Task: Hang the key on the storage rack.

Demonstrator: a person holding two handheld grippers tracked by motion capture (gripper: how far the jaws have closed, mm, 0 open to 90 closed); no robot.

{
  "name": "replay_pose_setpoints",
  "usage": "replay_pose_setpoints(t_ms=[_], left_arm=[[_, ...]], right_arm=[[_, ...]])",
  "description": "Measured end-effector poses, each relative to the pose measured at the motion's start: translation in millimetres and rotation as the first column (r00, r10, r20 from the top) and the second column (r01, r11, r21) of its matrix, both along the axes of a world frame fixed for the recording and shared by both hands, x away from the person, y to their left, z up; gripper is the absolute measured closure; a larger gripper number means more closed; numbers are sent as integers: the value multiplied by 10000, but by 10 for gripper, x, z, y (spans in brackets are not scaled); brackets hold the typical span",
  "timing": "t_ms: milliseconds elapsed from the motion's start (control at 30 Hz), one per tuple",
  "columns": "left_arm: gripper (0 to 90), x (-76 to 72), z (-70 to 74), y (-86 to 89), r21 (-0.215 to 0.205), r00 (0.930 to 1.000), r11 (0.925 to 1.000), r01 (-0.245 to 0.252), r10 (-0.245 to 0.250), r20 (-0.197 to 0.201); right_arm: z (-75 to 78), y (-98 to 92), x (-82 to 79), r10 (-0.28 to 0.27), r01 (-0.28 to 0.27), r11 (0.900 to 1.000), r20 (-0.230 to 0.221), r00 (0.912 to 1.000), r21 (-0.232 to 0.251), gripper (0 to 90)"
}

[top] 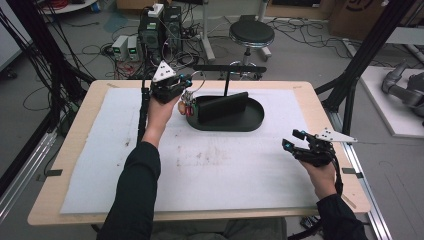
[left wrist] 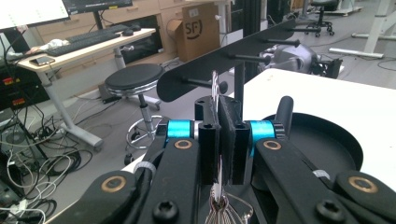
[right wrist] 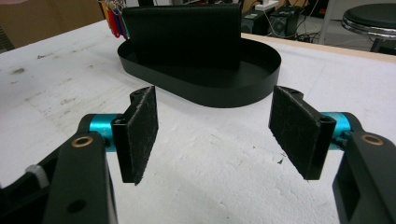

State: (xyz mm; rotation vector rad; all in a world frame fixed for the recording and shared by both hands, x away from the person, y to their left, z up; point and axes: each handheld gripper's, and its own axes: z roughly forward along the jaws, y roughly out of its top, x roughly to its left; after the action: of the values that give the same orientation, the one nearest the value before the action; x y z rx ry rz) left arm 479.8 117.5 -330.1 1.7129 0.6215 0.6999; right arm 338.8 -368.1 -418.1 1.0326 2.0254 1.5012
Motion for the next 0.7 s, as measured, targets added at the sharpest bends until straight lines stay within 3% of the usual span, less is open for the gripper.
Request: replay_pose_setpoints(t_ms=[300, 467, 600, 700], left_arm=[[873, 16, -13, -4, -369, 9999, 9992, -140, 142, 57], [870, 10, -37, -17, -299, 9998, 9993, -215, 215, -35], [805, -29, -60, -4, -444, 9993, 9984, -351, 345, -136], [703, -88, -80, 13, -431, 9983, 9977, -531, 520, -262]], right_arm=[[-2, 0, 2, -13, 13, 10000, -26, 10000, -18, 336], [-2, 3, 1, 12, -12, 10000, 8, 10000, -39, 336], [-1, -4, -3, -4, 4, 10000, -18, 10000, 1, 336], [-2, -6, -4, 0, 0, 10000, -11, 10000, -8, 336]])
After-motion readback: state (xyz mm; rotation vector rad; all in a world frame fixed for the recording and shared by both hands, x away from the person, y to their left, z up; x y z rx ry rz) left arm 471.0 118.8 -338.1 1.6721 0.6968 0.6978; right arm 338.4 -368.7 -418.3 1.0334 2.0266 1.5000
